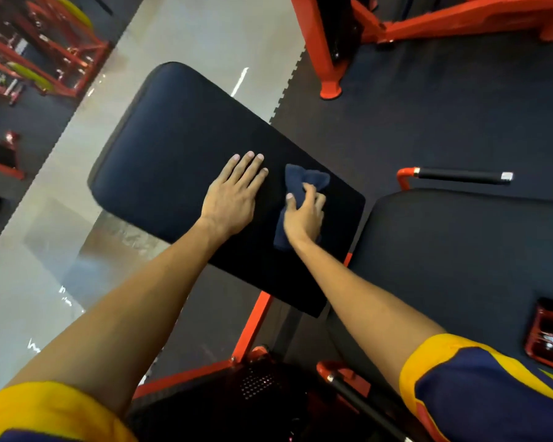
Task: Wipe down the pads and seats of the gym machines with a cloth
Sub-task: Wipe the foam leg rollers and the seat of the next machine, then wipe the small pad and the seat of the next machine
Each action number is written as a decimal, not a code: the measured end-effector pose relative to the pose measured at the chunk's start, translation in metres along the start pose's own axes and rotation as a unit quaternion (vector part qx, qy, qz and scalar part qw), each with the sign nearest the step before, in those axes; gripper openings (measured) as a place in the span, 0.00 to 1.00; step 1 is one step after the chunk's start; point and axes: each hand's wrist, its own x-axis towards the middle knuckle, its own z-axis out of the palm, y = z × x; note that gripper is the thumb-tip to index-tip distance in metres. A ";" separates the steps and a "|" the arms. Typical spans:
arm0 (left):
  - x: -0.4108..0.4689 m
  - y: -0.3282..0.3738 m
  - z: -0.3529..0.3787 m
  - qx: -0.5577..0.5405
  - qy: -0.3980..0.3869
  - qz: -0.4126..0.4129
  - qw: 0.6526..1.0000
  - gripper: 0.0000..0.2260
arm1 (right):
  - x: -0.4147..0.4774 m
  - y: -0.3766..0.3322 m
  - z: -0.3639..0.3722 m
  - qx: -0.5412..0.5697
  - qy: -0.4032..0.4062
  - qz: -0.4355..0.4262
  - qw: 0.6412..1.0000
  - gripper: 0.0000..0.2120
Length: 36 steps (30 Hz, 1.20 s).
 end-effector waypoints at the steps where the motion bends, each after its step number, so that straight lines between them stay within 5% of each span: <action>1: -0.011 0.001 -0.002 -0.008 -0.015 -0.007 1.000 0.25 | -0.016 -0.004 0.001 0.001 -0.020 -0.035 0.999 0.19; 4: -0.037 0.011 -0.014 -0.074 -0.062 -0.064 0.993 0.25 | -0.050 -0.009 -0.007 0.016 -0.088 -0.111 0.990 0.17; 8: -0.068 0.044 -0.036 -0.218 -0.090 -0.159 0.959 0.23 | -0.073 -0.014 -0.040 0.045 -0.134 -0.099 0.985 0.14; 14: -0.109 0.110 -0.065 -0.434 -0.168 -0.204 0.861 0.21 | -0.107 -0.009 -0.109 0.067 -0.133 -0.090 0.985 0.14; 18: -0.106 0.151 -0.093 -0.564 -0.142 -0.184 0.792 0.14 | -0.115 0.009 -0.179 0.053 -0.114 -0.101 0.987 0.16; 22: -0.083 0.188 -0.127 -0.581 -0.092 -0.154 0.794 0.06 | -0.108 0.026 -0.254 0.023 -0.114 -0.111 0.987 0.20; 32: -0.012 0.256 -0.239 -0.580 -0.021 0.004 0.814 0.04 | -0.087 0.025 -0.439 -0.055 -0.036 -0.149 0.987 0.37; 36: 0.036 0.276 -0.284 -0.572 -0.012 0.068 0.818 0.03 | -0.077 0.004 -0.514 -0.138 0.021 -0.117 0.983 0.20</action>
